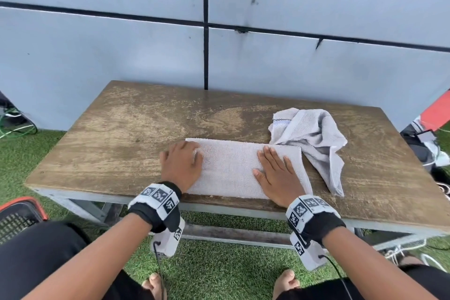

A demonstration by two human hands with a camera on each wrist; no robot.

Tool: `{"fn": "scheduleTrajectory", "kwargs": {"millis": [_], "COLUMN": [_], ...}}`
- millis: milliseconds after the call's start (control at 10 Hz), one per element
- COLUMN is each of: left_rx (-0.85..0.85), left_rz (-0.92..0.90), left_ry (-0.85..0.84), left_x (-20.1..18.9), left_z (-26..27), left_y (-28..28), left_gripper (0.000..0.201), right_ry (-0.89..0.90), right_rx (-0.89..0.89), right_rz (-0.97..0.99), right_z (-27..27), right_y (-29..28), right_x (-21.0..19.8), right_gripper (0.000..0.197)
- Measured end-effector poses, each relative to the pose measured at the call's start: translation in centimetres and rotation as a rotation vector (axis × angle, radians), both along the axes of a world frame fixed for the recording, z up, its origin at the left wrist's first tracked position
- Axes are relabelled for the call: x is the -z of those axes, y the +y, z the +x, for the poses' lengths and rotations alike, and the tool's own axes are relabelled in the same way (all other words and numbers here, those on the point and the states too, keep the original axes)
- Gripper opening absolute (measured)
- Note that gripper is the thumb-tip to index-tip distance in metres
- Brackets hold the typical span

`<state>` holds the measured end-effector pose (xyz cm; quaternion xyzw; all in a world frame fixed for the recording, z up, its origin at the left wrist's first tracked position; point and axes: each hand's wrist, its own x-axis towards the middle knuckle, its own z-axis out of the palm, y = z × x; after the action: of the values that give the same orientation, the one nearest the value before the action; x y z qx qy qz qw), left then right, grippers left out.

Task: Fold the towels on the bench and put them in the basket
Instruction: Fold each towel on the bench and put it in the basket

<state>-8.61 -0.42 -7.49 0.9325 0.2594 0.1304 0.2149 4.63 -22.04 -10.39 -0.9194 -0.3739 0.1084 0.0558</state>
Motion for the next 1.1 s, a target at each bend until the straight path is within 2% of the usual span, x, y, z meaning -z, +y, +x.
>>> {"fn": "scheduleTrajectory", "kwargs": {"millis": [100,200,300,500,700,800,900,1000,1100], "left_rx": [-0.18,-0.188,-0.117,-0.144,-0.175,-0.238,-0.281,-0.092,0.25], "left_rz": [-0.072,-0.171,-0.251,-0.4,-0.455,-0.502,-0.502,-0.261,0.088], "left_ry": [0.132,0.26,0.242,0.167,0.058,-0.063,-0.206,-0.162,0.096], "left_x": [-0.3,-0.5,-0.7,-0.6,-0.9,-1.0,-1.2,-1.0,0.3], "left_z": [-0.6,-1.0,-1.0,-0.7,-0.7,-1.0,-1.2,-1.3,-1.3], "left_y": [3.5,5.1,5.0,4.7,4.8,5.0,4.8,2.6,-1.1], "left_gripper": [0.021,0.031,0.031,0.025,0.021,0.015,0.009,0.023,0.054], "right_ry": [-0.002,-0.007,-0.006,-0.017,-0.021,-0.025,-0.027,-0.031,-0.018], "right_rx": [-0.011,-0.018,-0.017,-0.018,-0.02,-0.024,-0.034,-0.034,-0.02], "right_rz": [0.011,0.001,-0.001,-0.001,-0.002,-0.013,-0.002,-0.004,0.0], "right_z": [-0.1,-0.1,0.0,-0.1,0.0,-0.1,-0.1,-0.1,-0.3], "right_y": [-0.2,-0.2,-0.2,-0.2,-0.2,-0.2,-0.2,-0.2,0.0], "right_x": [-0.1,-0.1,0.0,0.0,0.0,0.0,-0.1,-0.1,-0.1], "right_gripper": [0.06,0.061,0.06,0.06,0.06,0.064,0.083,0.089,0.089]}}
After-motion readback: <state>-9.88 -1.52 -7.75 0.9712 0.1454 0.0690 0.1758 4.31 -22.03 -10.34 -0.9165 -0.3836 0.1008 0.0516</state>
